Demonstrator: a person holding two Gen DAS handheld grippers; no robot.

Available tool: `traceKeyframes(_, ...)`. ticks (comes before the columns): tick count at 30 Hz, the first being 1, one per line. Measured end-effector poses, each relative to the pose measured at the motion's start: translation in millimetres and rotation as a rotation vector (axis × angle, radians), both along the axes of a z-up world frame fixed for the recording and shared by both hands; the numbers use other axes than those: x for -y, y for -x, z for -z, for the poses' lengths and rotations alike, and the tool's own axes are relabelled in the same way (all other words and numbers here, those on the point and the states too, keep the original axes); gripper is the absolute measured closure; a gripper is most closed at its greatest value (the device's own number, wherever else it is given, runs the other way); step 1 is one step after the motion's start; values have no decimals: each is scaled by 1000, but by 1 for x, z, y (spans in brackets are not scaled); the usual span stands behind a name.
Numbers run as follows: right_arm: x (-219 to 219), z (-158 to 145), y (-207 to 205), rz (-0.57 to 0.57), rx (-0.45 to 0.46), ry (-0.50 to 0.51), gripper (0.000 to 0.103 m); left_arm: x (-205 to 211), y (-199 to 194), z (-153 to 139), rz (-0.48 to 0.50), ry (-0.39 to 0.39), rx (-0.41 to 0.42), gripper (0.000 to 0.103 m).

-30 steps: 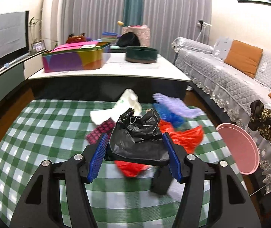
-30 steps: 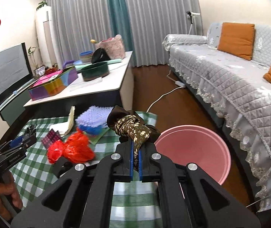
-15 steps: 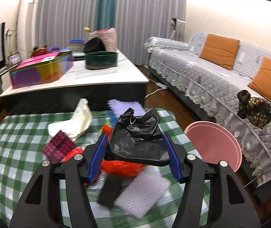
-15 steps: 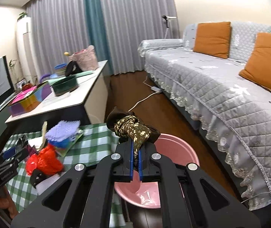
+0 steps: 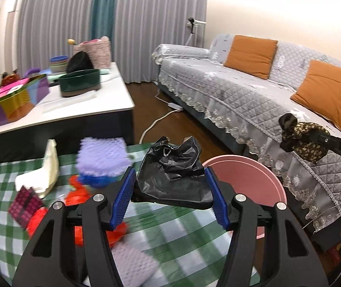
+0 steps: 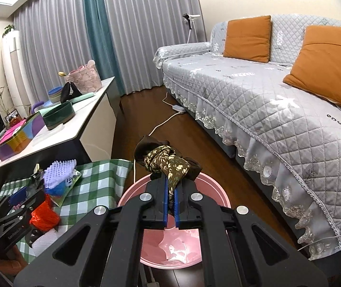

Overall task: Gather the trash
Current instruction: 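Carry the black bag with the left tool while the right tool carries the brown cloth to the pink bin, then open the right tool over the pink bin while the left tool releases the black bag there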

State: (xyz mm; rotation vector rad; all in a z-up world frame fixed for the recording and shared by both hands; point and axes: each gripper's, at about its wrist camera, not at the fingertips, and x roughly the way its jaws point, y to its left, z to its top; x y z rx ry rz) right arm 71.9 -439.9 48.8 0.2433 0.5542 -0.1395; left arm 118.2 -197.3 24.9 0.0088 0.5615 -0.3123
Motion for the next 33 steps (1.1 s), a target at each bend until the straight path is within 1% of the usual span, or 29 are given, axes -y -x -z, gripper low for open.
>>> traceKeyframes(7,9,11,-8,24,-30,-2,99,35,-12,11,79,5,-14,45)
traceKeyframes(15,16,19,-15,38,-56,-8,99,61,-30,26,137,-5,-46,45)
traceKeyframes(20,22,23,-18,53,-68,-15,98,73,-38,29,167,-4,-55,45)
traceKeyframes(21,24,24,-19,60,-72,-19,95,76,-39,29,180,-1,-57,45)
traceKeyframes(22,26,24,-19,74,-76,-21,94,77,-40,29,191,0,-60,44)
traceKeyframes(23,27,25,-19,87,-80,-23,92,80,-41,28,202,-2,-61,39)
traceKeyframes(24,30,26,-20,101,-86,-31,87,82,-42,28,204,-8,-59,35)
traceKeyframes(25,32,27,-19,112,-88,-42,80,82,-41,27,201,-13,-54,30)
traceKeyframes(26,34,27,-19,122,-88,-52,75,81,-42,26,197,-11,-53,30)
traceKeyframes(27,36,27,-19,132,-89,-56,65,80,-43,25,195,-6,-57,30)
traceKeyframes(28,37,27,-18,141,-89,-56,58,77,-43,24,191,1,-60,30)
traceKeyframes(33,34,25,-18,147,-88,-54,52,69,-34,18,179,4,-56,30)
